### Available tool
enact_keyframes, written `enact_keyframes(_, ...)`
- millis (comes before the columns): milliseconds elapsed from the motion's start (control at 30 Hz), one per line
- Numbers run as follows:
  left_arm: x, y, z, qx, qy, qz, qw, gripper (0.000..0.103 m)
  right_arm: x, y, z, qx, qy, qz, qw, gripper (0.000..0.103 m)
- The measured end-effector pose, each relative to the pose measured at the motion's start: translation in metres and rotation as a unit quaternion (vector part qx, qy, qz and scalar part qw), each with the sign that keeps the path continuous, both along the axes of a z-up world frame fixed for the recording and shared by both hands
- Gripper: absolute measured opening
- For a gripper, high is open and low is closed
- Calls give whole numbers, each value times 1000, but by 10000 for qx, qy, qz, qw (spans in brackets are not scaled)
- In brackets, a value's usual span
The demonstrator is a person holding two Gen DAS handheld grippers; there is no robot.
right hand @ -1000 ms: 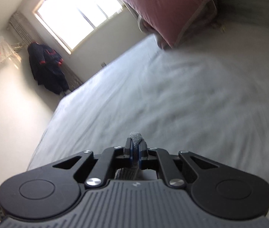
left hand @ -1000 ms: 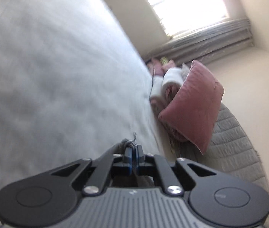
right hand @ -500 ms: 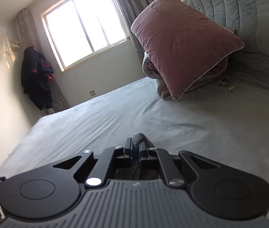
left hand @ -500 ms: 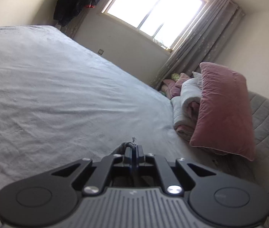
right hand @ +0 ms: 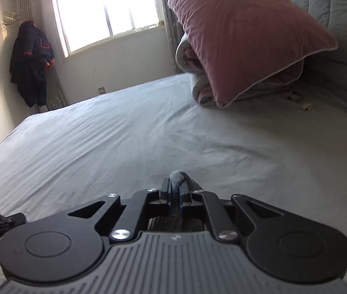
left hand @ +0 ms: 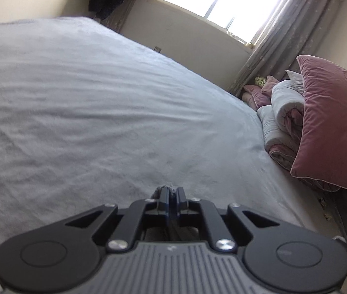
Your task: Fold clothes
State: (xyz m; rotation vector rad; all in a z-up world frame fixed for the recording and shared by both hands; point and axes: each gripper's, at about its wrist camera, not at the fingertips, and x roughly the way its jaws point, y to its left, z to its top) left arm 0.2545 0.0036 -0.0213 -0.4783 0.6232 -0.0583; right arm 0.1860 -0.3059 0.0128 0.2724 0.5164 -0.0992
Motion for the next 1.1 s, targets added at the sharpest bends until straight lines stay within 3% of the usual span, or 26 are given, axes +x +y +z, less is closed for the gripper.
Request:
enact_keyframes(67,-1,2,-4,18,37,-14,10000,8,-2,1,-1,38,86,99,9999,15)
enact_keyframes(133,-5,6,-5,39,108,-55,9999,21,-5,1,-2,25,166,154,9997,23)
enact_keyframes(167,-7,8,-7,23,195,-60,9998,36,-8,0,-2,32,181,163,9997,27)
enact_keyframes(200,-10,11,-9,0,290,-63,9996,45,-12,-1,-1,29,164,139,9998,48)
enact_keyframes(233,-14,14,-11,-37,390,-71,9992,47,-16,-2,0,2,112,100,9999,60)
enact_keyframes(400,-42,32,-24,-135,956,-78,9953,60,-41,-3,2,-131,173,241,9995,61)
enact_keyframes(500,-69,45,-35,-387,1235,-3,9916,66,-68,-9,-7,212,299,382,9986,67)
enact_keyframes(567,-87,54,-43,-576,1412,48,9883,66,-88,-14,-17,493,386,429,9971,69)
enact_keyframes(800,-120,56,-47,-1157,1468,-141,9823,64,-130,-23,-39,916,784,180,9925,69)
enact_keyframes(933,-128,44,-52,-1152,1355,-38,9841,59,-141,-25,-42,1114,713,87,9912,69)
enact_keyframes(1033,-129,30,-56,-1051,1291,-31,9860,44,-138,-22,-44,1039,737,76,9918,69)
enact_keyframes(1067,-128,25,-57,-926,1282,-48,9874,34,-136,-21,-46,1002,714,90,9924,69)
enact_keyframes(1100,-127,21,-57,-761,1279,-74,9888,8,-134,-22,-48,969,698,98,9928,69)
